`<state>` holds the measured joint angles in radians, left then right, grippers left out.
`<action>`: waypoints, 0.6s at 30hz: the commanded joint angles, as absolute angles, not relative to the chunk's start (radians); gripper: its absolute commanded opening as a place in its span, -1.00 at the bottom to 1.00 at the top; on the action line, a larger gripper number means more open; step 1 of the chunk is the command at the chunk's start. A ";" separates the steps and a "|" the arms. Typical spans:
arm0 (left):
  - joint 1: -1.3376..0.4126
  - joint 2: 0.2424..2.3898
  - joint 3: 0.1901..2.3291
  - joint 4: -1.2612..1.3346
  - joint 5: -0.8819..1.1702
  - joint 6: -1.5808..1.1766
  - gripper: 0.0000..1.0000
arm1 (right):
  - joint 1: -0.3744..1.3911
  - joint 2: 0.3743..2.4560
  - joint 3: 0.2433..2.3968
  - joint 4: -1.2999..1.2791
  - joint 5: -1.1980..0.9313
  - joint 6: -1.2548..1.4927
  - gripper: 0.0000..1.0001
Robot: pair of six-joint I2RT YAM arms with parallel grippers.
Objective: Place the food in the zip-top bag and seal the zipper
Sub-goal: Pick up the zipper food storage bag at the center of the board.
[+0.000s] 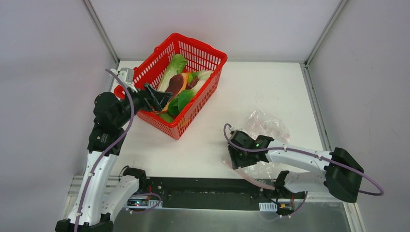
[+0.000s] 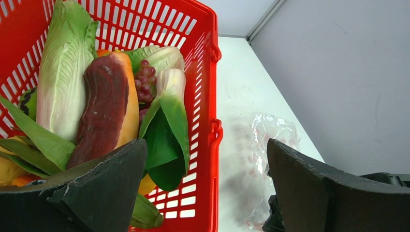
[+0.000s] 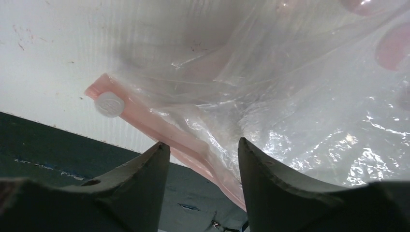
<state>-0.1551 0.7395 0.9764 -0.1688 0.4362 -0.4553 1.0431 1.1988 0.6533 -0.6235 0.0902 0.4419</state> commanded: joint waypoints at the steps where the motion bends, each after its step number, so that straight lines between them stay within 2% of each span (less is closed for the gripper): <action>1: -0.146 0.731 0.971 -0.137 0.427 -0.435 0.97 | 1.049 1.200 0.651 -0.590 0.120 0.479 0.01; 3: -0.146 0.733 0.970 -0.135 0.429 -0.437 0.97 | 1.049 1.196 0.647 -0.556 0.125 0.476 -0.26; 6: -0.146 0.736 0.972 -0.133 0.443 -0.440 0.97 | 1.048 1.183 0.663 -0.509 0.142 0.448 -0.46; 9: -0.146 0.746 0.978 -0.137 0.476 -0.432 0.93 | 1.049 1.168 0.685 -0.441 0.155 0.377 -1.00; 14: -0.168 0.783 1.015 -0.234 0.481 -0.362 0.85 | 1.042 1.193 0.772 -0.382 0.350 0.284 -1.00; 18: -0.343 0.813 1.090 -0.333 0.373 -0.208 0.88 | 0.983 1.191 0.849 -0.300 0.444 0.288 -1.00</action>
